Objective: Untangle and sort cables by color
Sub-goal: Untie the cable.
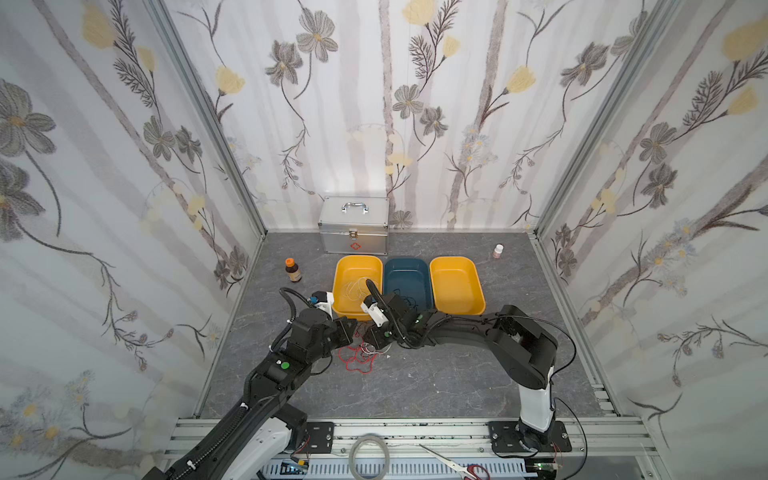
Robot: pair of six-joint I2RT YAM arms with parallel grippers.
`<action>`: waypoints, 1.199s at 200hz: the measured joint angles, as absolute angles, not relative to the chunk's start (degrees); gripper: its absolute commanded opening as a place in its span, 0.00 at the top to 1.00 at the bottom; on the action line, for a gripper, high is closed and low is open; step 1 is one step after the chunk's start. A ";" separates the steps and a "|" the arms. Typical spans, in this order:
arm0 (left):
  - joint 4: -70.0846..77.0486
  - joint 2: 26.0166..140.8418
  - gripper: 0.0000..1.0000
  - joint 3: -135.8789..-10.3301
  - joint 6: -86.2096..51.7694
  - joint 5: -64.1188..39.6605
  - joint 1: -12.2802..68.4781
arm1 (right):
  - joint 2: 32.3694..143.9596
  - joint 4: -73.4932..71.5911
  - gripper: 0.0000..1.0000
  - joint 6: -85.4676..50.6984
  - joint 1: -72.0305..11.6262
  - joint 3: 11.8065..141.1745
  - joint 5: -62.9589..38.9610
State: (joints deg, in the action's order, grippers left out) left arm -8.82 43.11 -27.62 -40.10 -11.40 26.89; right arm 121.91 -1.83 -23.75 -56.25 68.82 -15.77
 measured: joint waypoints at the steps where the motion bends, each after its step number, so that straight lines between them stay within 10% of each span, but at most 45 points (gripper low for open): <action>1: -8.84 43.11 1.00 -27.62 -40.12 -11.33 26.89 | 121.93 -1.80 0.73 -23.75 -56.25 68.84 -15.79; 76: -8.82 42.96 1.00 -26.92 -41.25 -10.74 26.74 | 124.60 0.58 0.62 -22.70 -58.08 73.23 -15.73; 156: -8.73 42.19 1.00 -26.33 -42.65 -10.74 26.02 | 127.42 4.49 0.90 -23.40 -56.84 75.29 -13.41; 240: -11.33 38.98 1.00 -27.00 -43.53 -9.43 22.15 | 117.84 1.30 0.94 -23.92 -52.34 60.34 -15.81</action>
